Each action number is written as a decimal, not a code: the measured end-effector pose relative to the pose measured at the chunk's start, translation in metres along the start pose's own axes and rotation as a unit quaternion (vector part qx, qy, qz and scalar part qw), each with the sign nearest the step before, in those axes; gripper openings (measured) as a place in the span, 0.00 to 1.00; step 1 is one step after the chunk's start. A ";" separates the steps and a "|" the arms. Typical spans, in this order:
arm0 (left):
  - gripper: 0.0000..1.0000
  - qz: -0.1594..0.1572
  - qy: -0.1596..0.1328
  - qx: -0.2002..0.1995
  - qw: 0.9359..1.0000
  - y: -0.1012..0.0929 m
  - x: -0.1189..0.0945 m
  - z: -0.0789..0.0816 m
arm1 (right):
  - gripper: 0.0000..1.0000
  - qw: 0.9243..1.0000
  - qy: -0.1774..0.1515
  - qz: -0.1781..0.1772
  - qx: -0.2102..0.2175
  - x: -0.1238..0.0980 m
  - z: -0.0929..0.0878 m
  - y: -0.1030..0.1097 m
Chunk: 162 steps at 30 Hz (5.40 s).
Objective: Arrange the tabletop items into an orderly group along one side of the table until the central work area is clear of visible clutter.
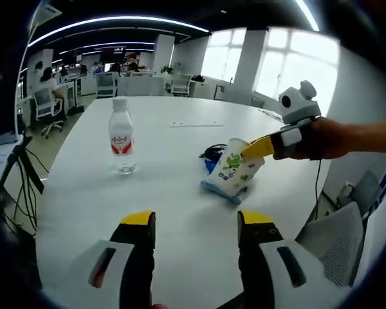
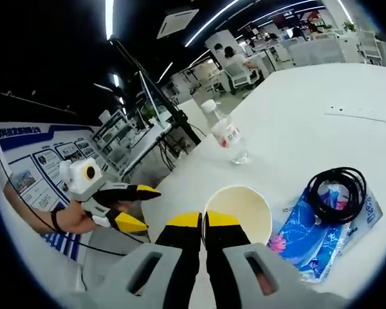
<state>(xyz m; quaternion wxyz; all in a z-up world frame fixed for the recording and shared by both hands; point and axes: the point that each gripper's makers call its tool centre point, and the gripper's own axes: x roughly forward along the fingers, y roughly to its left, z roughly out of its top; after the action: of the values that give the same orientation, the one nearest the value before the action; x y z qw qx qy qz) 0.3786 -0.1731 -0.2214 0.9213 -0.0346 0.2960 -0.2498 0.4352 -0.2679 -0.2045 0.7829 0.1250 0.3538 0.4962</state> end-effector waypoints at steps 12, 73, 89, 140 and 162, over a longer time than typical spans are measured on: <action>0.51 0.000 -0.004 -0.003 1.000 0.000 -0.002 0.001 | 0.00 0.999 0.030 0.014 -0.040 0.031 0.021 -0.005; 0.50 0.006 0.006 -0.004 1.000 -0.002 -0.013 -0.001 | 0.00 0.963 0.136 -0.073 -0.222 0.132 0.056 -0.077; 0.50 0.012 -0.002 -0.013 1.000 0.002 -0.016 0.000 | 0.01 0.951 0.159 -0.076 -0.255 0.147 0.050 -0.083; 0.49 0.017 -0.008 -0.025 1.000 0.010 -0.017 -0.003 | 0.05 0.930 0.177 -0.090 -0.311 0.170 0.058 -0.092; 0.50 0.007 -0.017 -0.023 1.000 -0.002 -0.011 0.007 | 0.13 0.936 0.133 -0.078 -0.316 0.127 0.077 -0.056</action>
<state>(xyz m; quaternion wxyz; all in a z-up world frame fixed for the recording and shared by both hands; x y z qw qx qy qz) 0.3735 -0.1699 -0.2094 0.9268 -0.0583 0.2862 -0.2361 0.5589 -0.1725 -0.2348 0.7641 -0.2240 0.2883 0.5318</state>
